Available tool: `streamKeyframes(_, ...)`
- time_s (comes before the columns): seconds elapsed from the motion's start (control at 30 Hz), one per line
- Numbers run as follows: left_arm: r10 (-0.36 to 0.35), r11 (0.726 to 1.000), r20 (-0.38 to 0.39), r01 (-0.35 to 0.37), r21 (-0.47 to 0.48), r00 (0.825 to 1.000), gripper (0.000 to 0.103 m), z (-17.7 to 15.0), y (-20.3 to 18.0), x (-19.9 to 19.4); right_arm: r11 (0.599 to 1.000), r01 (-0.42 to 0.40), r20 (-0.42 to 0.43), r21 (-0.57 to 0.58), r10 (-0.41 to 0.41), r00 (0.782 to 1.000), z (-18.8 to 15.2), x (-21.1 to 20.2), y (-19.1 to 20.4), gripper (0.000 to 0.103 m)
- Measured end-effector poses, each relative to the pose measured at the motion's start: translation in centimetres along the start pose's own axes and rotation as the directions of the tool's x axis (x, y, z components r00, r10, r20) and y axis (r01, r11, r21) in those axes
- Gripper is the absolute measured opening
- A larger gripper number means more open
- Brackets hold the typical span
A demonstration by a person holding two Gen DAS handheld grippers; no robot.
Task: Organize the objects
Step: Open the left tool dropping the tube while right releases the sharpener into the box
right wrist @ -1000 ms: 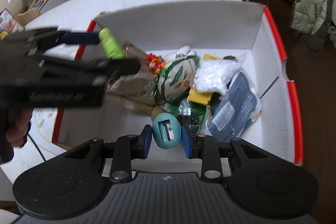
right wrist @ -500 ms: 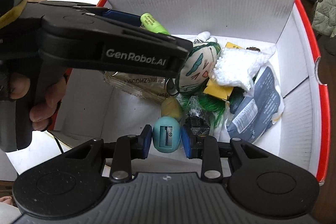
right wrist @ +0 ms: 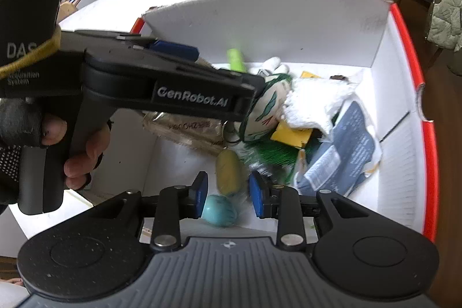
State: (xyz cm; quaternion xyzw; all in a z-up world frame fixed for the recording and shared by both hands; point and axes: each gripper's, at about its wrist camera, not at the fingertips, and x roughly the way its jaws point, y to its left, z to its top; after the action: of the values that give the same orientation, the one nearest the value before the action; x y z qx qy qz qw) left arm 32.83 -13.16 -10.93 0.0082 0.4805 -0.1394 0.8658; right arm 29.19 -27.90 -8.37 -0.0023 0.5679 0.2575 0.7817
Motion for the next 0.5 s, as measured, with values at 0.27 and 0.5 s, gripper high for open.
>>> streamKeyframes(0.27, 0.006, 1.000, 0.013, -0.006, 0.000, 1.000, 0.092, -0.4, -0.1, -0.9, 1.000, 0.020, 0.040, 0.012, -0.020, 0.999, -0.3, -1.7, -0.6, 0.047)
streamKeyframes(0.5, 0.004, 1.000, 0.046, -0.004, 0.008, 0.999, 0.096, -1.1, -0.5, -2.9, 0.999, 0.040, 0.069, 0.009, -0.040, 0.997, -0.7, -2.9, -0.6, 0.051)
